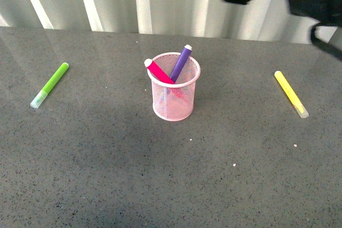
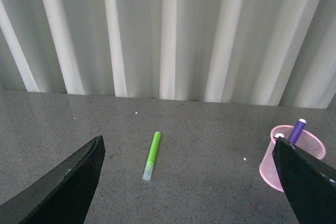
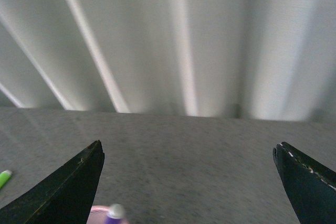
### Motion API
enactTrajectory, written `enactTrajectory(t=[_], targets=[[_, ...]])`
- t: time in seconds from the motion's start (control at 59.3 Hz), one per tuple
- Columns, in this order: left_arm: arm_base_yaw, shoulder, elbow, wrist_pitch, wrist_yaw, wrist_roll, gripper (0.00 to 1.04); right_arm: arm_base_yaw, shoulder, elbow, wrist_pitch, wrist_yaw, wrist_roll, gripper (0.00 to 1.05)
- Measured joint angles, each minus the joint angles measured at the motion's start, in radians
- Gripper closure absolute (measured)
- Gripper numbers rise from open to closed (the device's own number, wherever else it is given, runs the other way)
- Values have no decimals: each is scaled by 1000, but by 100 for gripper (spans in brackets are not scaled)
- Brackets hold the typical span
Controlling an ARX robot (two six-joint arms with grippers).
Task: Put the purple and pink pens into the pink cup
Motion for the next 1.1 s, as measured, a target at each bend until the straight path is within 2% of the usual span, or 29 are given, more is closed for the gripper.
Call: enactTrajectory(t=[0.186, 0.27, 0.371, 0.439, 0.523, 0.658, 0.708, 0.894, 1.096], targets=[[0, 0, 0, 0, 0, 0, 7, -199, -324, -134, -249, -31, 52, 7], [0, 0, 0, 0, 0, 0, 7, -241, -423, -159, -286, -32, 54, 7], [0, 0, 0, 0, 0, 0, 7, -244, -436, -161, -286, -46, 51, 7], [0, 0, 0, 0, 0, 0, 7, -248, -419, -214, -132, -95, -18, 16], [0, 0, 0, 0, -2, 0, 7, -252, -439, -317, 60, -118, -153, 32], [0, 0, 0, 0, 0, 0, 7, -271, -519, -407, 99, -124, -217, 53], [0, 0, 0, 0, 0, 0, 7, -311, -566, -458, 99, -176, -231, 67], [0, 0, 0, 0, 0, 0, 7, -327, -677, -549, 79, -180, -243, 99], [0, 0, 0, 0, 0, 0, 7, -327, -816, -626, 13, -181, -246, 101]])
